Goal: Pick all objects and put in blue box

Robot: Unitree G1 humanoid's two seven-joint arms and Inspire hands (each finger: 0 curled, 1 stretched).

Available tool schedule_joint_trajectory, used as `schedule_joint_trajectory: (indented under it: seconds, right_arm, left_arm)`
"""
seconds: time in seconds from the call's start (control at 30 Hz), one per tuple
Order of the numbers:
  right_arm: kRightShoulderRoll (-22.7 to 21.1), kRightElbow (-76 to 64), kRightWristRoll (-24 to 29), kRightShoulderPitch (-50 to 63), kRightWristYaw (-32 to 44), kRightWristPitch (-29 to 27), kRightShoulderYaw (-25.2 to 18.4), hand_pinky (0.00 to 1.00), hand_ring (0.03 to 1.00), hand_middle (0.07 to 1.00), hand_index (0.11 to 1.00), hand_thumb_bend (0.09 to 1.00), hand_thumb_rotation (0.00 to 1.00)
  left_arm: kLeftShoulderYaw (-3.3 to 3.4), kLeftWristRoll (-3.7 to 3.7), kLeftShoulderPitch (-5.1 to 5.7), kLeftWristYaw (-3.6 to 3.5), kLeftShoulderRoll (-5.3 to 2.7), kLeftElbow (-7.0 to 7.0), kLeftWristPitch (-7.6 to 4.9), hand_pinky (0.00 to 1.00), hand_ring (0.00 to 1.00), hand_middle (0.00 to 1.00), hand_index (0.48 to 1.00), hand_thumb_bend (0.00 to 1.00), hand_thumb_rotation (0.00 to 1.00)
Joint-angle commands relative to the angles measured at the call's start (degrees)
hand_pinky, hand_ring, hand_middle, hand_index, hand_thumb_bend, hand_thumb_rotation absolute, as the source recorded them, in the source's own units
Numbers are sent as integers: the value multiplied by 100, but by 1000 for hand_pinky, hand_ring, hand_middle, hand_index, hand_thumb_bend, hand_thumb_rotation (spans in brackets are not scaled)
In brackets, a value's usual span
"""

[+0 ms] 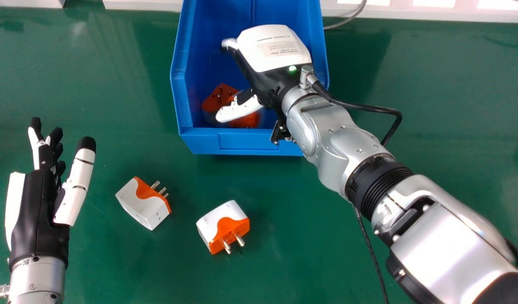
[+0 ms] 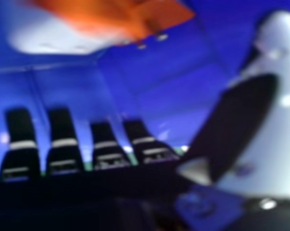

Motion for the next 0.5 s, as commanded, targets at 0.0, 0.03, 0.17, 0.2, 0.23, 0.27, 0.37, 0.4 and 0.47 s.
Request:
schedule_joint_trajectory:
  seconds: [0.0, 0.03, 0.17, 0.2, 0.23, 0.27, 0.37, 0.4, 0.47]
  right_arm:
    - [-30, -168, 22, -101, -157, 45, 10, 974, 1000, 1000, 1000, 526, 735]
    - [-34, -191, 46, -83, -179, 38, -11, 976, 1000, 1000, 1000, 519, 733]
    - [-35, -278, 94, -24, -308, 78, -55, 983, 1000, 1000, 1000, 505, 721]
    - [-45, -326, 114, -5, -325, 77, -69, 982, 1000, 1000, 1000, 500, 725]
    - [-57, -386, 136, 18, -333, 85, -84, 981, 1000, 1000, 1000, 490, 727]
    - [-72, -462, 153, 48, -348, 103, -93, 981, 1000, 1000, 1000, 481, 729]
    - [-139, -855, 180, 213, -397, 196, -123, 971, 1000, 1000, 1000, 459, 699]
    - [-188, -1070, 171, 316, -408, 210, -128, 971, 1000, 1000, 1000, 446, 697]
    - [-305, -1635, 147, 610, -434, 242, -146, 974, 1000, 1000, 1000, 419, 700]
  left_arm:
    - [5, -38, -42, 13, -9, -48, -101, 986, 994, 989, 956, 464, 783]
    - [-2, -6, -34, 26, -1, -72, -64, 986, 993, 989, 957, 458, 783]
    - [12, -14, -39, 15, 12, -31, -108, 977, 987, 987, 954, 464, 800]
    - [25, -69, -54, -1, -7, -5, -135, 980, 988, 988, 955, 462, 797]
    - [28, -91, -60, -14, -9, 4, -142, 982, 990, 990, 955, 456, 783]
    - [30, -113, -66, -23, -10, 9, -136, 985, 991, 991, 956, 455, 784]
    - [6, -31, -28, 17, 25, -77, -51, 984, 990, 988, 955, 460, 803]
    - [0, -9, -18, 29, 28, -90, -48, 979, 987, 988, 955, 462, 806]
    - [0, 5, -6, 38, 25, -88, -74, 981, 987, 987, 954, 472, 807]
